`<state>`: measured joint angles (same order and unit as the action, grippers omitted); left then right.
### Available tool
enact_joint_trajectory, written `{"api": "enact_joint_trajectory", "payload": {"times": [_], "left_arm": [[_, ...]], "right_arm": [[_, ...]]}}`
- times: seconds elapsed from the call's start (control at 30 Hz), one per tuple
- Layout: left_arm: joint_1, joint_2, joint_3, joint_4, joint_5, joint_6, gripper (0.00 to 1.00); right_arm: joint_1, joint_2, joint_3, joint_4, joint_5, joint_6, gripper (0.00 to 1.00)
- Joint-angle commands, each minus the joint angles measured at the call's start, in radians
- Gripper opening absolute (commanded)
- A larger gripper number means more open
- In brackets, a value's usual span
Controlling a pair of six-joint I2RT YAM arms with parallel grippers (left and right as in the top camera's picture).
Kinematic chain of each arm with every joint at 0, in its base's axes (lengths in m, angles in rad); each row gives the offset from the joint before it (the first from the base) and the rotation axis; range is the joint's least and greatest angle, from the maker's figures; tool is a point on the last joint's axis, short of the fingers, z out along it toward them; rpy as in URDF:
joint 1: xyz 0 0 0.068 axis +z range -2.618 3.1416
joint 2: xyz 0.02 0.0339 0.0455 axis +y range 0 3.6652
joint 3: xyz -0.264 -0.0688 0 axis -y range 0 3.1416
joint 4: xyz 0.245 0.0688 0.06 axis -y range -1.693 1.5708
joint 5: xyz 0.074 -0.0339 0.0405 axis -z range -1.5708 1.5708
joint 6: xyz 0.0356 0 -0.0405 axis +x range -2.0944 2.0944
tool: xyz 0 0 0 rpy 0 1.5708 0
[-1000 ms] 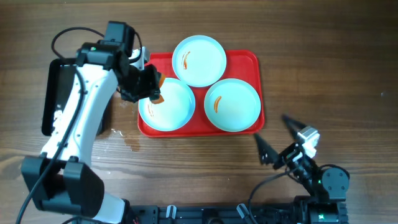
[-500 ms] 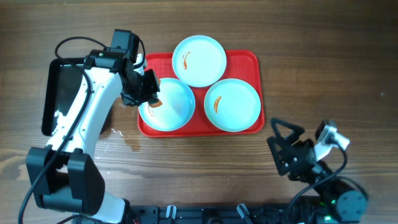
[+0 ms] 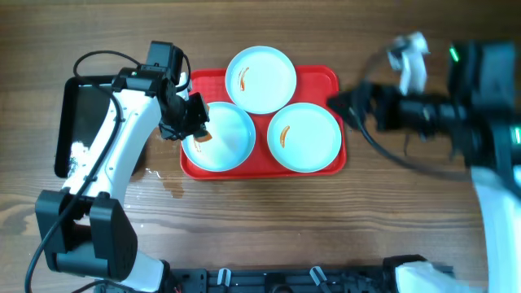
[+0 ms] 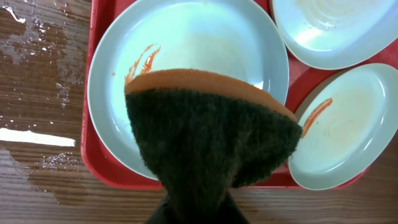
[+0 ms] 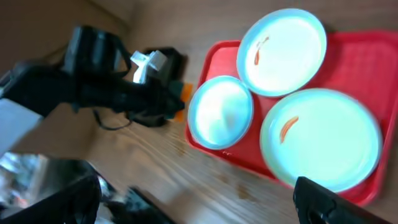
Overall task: Clean dirty plates on tray and stack at the side
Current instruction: 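Reach the right gripper to the left plate and grip its rim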
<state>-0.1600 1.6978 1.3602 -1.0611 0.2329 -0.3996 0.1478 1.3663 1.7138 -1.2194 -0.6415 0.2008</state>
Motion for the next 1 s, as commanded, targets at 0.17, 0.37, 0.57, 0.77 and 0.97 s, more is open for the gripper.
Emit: {"api": "enact_joint_trajectory", "payload": {"times": [0.17,0.37,0.57,0.77,0.97], "left_arm": [[-0.002,0.006,-0.005,0.008,0.001,-0.001,0.09],[-0.002,0.006,-0.005,0.008,-0.007,0.002,0.07],[-0.002,0.006,-0.005,0.008,-0.007,0.002,0.04],[-0.002,0.006,-0.005,0.015,-0.007,0.002,0.04],[-0.002,0.006,-0.005,0.02,-0.007,0.002,0.04]], "right_arm": [[0.188,0.302,0.125,0.121,0.099,0.048,0.7],[0.326,0.502,0.125,0.119,0.43,0.084,0.53],[0.379,0.691,0.125,0.141,0.435,0.121,0.51],[0.395,0.81,0.125,0.173,0.279,0.042,0.54],[0.402,0.859,0.125,0.208,0.278,0.039,0.46]]}}
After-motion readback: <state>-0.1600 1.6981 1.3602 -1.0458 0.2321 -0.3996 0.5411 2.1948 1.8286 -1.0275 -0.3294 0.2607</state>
